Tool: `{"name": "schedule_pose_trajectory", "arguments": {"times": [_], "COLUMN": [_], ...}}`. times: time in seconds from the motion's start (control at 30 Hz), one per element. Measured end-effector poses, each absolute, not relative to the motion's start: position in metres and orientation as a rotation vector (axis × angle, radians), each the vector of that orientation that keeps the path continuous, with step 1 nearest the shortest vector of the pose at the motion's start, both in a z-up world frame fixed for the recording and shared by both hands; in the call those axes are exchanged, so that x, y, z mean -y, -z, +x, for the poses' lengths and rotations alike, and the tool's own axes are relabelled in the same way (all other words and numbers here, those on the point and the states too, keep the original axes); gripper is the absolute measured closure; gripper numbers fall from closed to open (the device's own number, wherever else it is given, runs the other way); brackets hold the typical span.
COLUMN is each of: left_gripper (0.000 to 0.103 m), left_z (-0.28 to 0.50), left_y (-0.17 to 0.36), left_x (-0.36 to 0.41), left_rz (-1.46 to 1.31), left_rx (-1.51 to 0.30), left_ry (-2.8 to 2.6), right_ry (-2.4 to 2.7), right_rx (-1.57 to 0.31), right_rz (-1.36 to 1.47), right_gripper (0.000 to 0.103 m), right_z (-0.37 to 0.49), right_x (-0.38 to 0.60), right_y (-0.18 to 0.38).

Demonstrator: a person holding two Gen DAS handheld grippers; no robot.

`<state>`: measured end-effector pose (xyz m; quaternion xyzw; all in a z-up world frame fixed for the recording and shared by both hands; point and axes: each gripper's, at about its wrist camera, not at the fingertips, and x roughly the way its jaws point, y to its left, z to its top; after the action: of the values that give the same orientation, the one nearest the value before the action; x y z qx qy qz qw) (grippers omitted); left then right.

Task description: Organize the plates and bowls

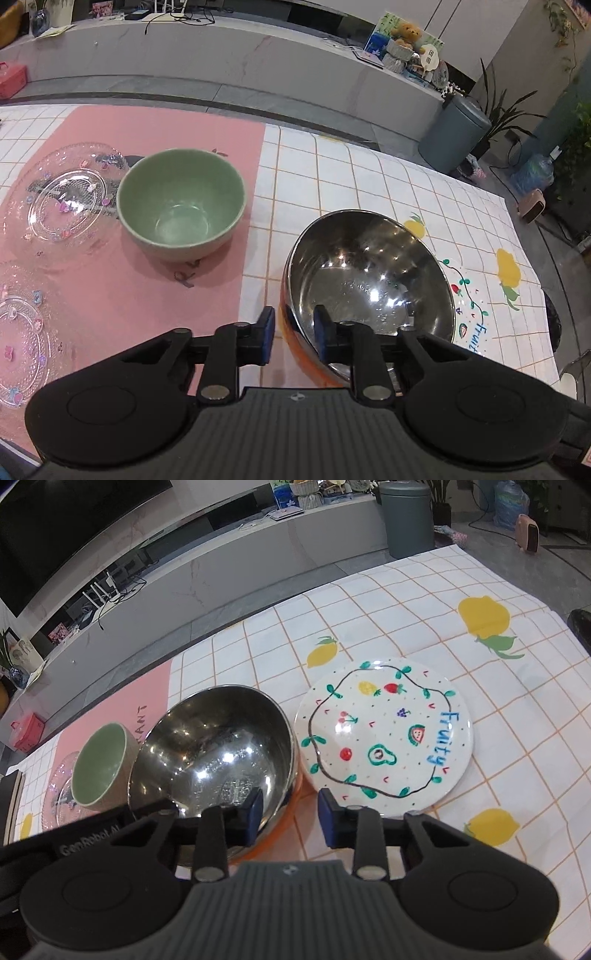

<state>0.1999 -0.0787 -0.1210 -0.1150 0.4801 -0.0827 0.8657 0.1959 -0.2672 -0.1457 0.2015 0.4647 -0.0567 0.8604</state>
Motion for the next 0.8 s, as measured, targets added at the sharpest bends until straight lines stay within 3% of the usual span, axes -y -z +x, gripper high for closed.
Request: {"name": "schedule_pose_trajectory", "arguments": {"times": [0.07,0.8], "left_gripper": [0.084,0.086], "left_z": [0.2,0.135], "left_y": [0.12,0.084], "left_x": [0.08,0.072], "left_rz": [-0.232,-0.177], "left_rx": [-1.009,-1.012], "left_ry": [0.181,0.158], "right_ry": [0.114,0.094], "right_rx": [-0.979,-1.055], "right_rz": [0.424,0.455], "right_gripper": [0.083,0.087], "right_z": [0.197,0.131], "right_x": [0.265,0.254], "right_y": [0.145,0.118]}}
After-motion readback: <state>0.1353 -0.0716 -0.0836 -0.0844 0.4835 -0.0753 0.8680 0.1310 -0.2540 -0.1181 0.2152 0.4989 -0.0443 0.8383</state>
